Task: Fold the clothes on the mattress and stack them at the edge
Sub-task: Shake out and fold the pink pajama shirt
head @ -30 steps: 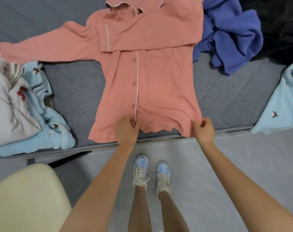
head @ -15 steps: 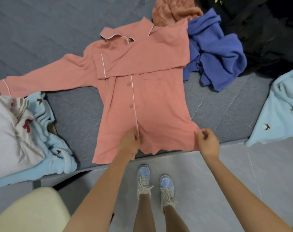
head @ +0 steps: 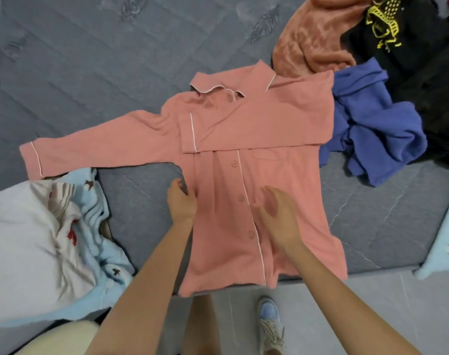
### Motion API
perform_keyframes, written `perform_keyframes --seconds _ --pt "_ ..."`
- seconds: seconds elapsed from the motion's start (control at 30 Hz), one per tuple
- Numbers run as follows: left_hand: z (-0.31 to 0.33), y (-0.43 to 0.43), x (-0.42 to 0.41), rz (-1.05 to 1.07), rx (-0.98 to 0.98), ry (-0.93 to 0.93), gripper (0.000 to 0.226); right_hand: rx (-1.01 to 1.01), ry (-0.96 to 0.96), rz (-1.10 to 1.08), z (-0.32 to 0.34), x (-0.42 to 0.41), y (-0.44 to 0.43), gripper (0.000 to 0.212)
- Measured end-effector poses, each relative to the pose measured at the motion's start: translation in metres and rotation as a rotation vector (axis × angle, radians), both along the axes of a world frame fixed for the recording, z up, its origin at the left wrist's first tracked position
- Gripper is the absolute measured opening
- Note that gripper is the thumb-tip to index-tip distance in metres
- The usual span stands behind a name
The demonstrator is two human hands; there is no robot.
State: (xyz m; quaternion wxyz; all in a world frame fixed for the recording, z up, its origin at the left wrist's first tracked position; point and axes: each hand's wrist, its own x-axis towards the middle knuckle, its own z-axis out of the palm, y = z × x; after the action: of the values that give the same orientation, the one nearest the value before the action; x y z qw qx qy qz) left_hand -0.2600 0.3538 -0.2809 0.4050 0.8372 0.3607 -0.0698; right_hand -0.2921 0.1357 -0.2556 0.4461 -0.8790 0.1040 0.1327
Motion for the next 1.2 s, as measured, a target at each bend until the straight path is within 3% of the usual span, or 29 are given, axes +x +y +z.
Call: perform_keyframes --seconds 0.13,0.27,0.37,0.5,0.6,0.7,0.8,1.03,1.2 --pt "-0.014 0.033 0.048 0.308 -0.241 0.073 0.039 0.000 0.024 0.082 -0.011 0.028 0.053 0.048" --pt "-0.018 0.049 0.079 0.396 -0.494 0.125 0.010 -0.072 0.050 0.090 -0.018 0.051 0.098 0.052" --pt "-0.017 0.057 0.081 0.379 -0.457 0.093 0.028 -0.193 0.048 0.150 -0.025 0.066 0.114 0.054" --pt "-0.018 0.081 0.068 0.537 -0.379 0.023 0.016 -0.285 0.149 0.188 -0.030 0.075 0.126 0.060" --pt "-0.016 0.085 0.061 0.480 -0.366 0.023 0.016 -0.342 0.201 0.187 -0.032 0.076 0.135 0.061" --pt "-0.010 0.088 0.070 0.525 -0.448 -0.028 0.023 -0.309 0.206 0.081 -0.028 0.079 0.148 0.058" --pt "-0.007 0.104 0.086 0.650 -0.473 -0.065 0.026 -0.213 0.091 0.028 -0.024 0.088 0.160 0.052" --pt "0.005 0.181 0.117 0.525 -0.130 -0.155 0.030 -0.159 -0.098 0.231 -0.016 0.124 0.186 0.043" --pt "0.006 0.269 0.126 0.223 0.197 0.016 0.044 -0.156 -0.085 0.395 -0.017 0.145 0.207 0.046"
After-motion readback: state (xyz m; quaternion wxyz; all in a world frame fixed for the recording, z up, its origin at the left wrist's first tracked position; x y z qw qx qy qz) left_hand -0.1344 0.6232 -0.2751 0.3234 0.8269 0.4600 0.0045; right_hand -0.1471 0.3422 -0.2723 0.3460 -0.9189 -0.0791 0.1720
